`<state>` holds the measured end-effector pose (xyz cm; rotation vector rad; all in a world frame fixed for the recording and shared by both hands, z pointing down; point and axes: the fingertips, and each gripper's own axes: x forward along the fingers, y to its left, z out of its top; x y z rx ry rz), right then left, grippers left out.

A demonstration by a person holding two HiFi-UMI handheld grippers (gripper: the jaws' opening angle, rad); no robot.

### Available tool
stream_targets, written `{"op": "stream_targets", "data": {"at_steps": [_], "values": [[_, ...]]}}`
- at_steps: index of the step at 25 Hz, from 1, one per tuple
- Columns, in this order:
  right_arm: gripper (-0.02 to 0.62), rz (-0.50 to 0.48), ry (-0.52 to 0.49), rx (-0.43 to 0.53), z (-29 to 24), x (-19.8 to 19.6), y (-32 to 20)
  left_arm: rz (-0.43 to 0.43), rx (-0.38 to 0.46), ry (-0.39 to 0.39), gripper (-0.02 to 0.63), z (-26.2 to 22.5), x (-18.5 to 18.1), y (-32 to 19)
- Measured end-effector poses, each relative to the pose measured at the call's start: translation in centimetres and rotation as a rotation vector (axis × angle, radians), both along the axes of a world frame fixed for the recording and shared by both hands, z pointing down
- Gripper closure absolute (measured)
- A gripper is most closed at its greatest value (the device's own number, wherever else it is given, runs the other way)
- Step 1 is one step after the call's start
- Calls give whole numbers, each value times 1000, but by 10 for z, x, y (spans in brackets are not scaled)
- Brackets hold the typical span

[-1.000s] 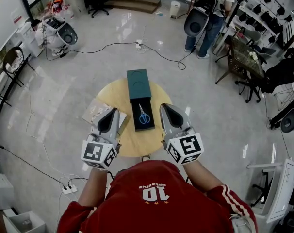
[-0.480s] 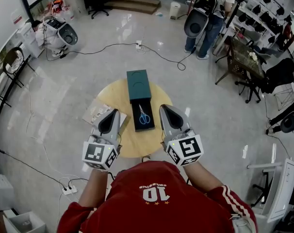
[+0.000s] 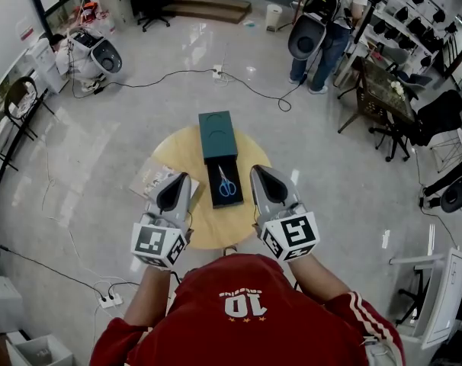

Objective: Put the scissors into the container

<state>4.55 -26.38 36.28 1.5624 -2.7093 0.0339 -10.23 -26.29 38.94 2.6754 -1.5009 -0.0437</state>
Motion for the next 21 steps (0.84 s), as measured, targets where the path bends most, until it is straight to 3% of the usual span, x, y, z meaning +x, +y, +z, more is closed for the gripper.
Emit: {"op": "stream_targets", "data": {"at_steps": [21], "values": [[594,-24,-34,-13,-1,-6,-6,10,-1,17,604,-3,6,-4]]}}
